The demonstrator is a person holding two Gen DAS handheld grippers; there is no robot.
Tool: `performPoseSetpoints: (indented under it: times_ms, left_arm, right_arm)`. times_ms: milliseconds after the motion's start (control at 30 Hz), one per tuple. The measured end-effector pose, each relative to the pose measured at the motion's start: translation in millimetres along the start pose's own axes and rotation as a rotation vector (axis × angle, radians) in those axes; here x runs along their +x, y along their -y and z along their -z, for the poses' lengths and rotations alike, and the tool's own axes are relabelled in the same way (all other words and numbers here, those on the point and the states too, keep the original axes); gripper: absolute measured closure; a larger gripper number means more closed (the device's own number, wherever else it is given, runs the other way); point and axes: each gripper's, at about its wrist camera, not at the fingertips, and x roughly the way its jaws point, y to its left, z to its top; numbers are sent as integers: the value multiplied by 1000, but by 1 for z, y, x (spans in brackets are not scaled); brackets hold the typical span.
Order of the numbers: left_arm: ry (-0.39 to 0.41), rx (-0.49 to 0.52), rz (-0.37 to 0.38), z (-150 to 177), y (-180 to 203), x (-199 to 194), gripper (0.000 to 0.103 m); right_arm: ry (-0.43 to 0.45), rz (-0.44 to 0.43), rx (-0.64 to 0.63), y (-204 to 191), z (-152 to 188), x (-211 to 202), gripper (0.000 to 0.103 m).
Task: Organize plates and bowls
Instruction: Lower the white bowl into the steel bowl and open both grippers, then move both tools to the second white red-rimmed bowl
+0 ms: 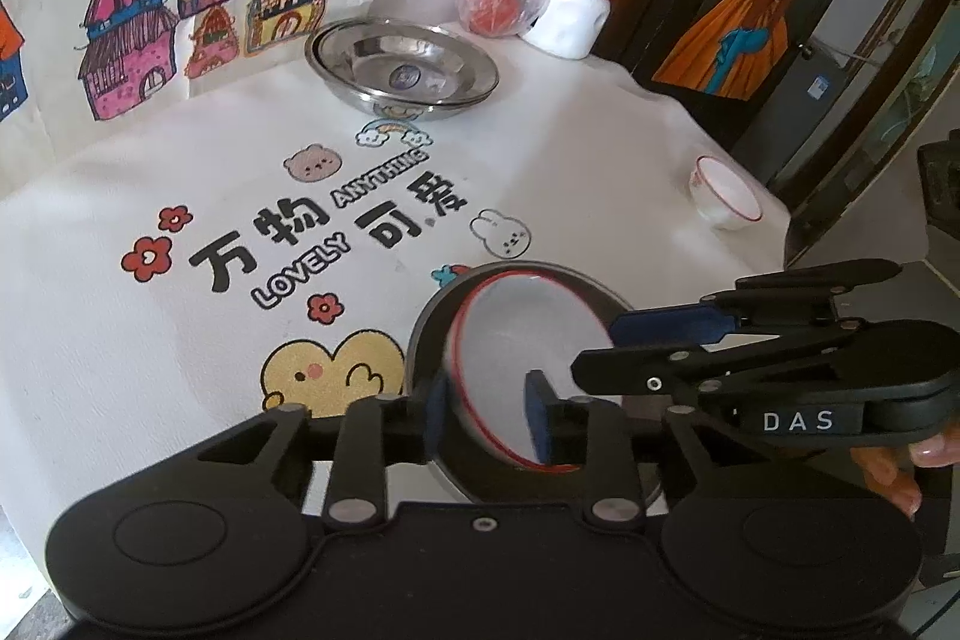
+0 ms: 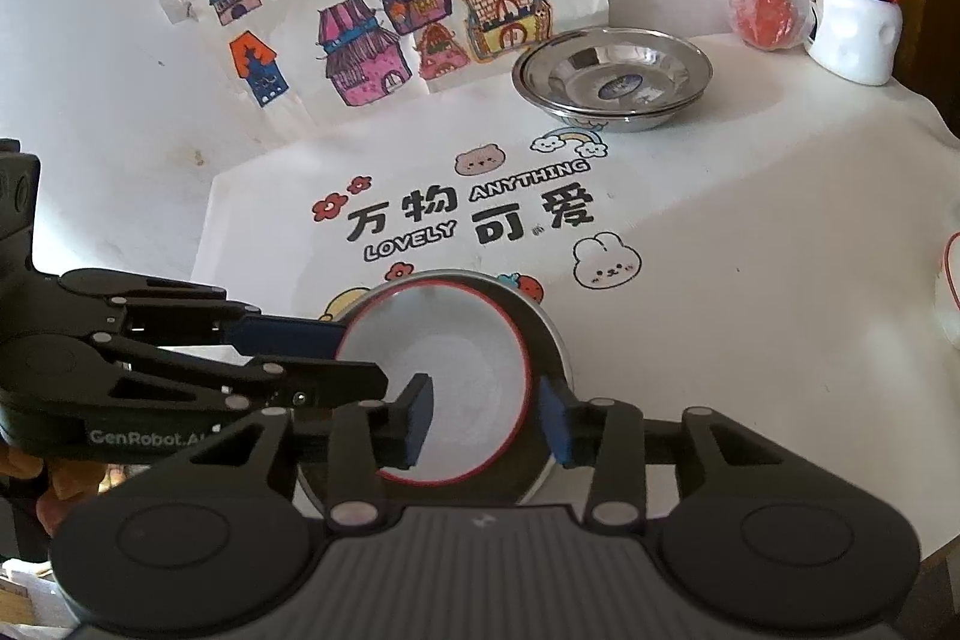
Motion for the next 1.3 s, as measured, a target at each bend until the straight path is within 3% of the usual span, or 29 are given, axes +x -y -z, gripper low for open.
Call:
performPoseSetpoints:
  times_ms: [200, 267, 333, 400, 533, 700, 1067, 1300]
  left_arm:
    - [33, 14, 16, 1, 3, -11, 53]
    - [56, 22, -14, 1, 4, -16, 38]
    - [86, 32, -25, 2, 2, -22, 35]
    - [100, 23, -18, 0, -2, -25, 34]
    - [155, 25, -34, -5, -1, -30, 17]
    - [199, 69, -63, -17, 17, -21, 1]
    - [192, 201, -108, -44, 88, 24, 1]
    - [202, 263, -125, -47, 135, 49, 1]
  right_arm:
    - [20, -23, -5, 2, 3, -7, 53]
    - [33, -44, -12, 3, 6, -11, 47]
    - [55, -63, -19, 5, 10, -17, 32]
    - [93, -70, -27, 8, 16, -24, 24]
    - [163, -81, 2, 22, 29, -42, 8]
    - [245, -38, 57, 51, 49, -68, 0]
    - [380, 183, 139, 123, 91, -125, 0]
    - [410, 258, 209, 161, 117, -140, 0]
